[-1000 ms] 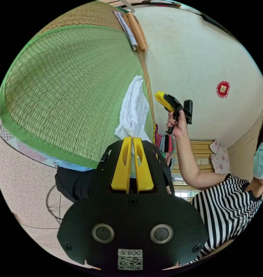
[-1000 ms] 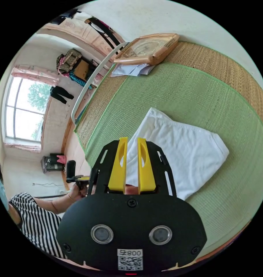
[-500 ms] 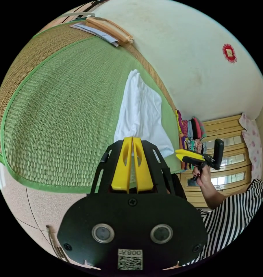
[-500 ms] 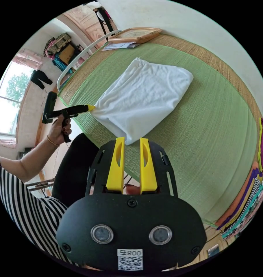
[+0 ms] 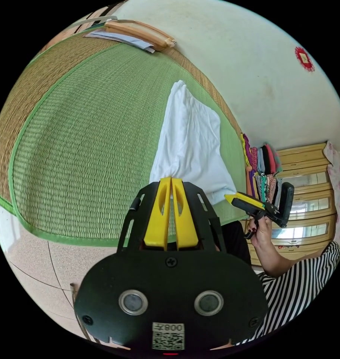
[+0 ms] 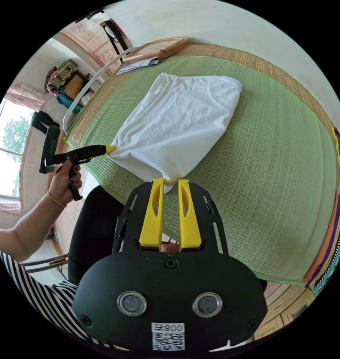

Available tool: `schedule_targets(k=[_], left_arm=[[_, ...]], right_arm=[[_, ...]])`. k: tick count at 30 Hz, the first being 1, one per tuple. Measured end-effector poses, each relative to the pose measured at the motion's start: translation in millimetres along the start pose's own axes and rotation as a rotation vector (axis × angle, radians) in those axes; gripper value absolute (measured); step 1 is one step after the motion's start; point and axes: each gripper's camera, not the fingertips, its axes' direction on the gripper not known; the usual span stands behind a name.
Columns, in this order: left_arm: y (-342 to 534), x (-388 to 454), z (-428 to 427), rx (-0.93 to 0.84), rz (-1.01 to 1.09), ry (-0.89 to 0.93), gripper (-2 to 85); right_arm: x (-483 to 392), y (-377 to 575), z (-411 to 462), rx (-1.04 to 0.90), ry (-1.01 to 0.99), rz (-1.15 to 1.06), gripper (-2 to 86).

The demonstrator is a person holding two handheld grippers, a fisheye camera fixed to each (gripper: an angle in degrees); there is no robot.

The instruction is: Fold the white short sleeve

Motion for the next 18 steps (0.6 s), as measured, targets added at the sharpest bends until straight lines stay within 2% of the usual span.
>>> schedule_targets(k=[10, 18], left_arm=[[5.9, 6.0, 4.6, -0.019, 0.018, -0.009, 0.2], [13.3, -6.7, -0.4, 0.014, -0.052, 0.058, 0.2]], right_arm=[[4.0, 26.3, 16.8, -0.062, 0.040, -0.015, 1.1], [-23.8, 38.6, 30.2, -0.104, 0.191, -0.200, 0.8]])
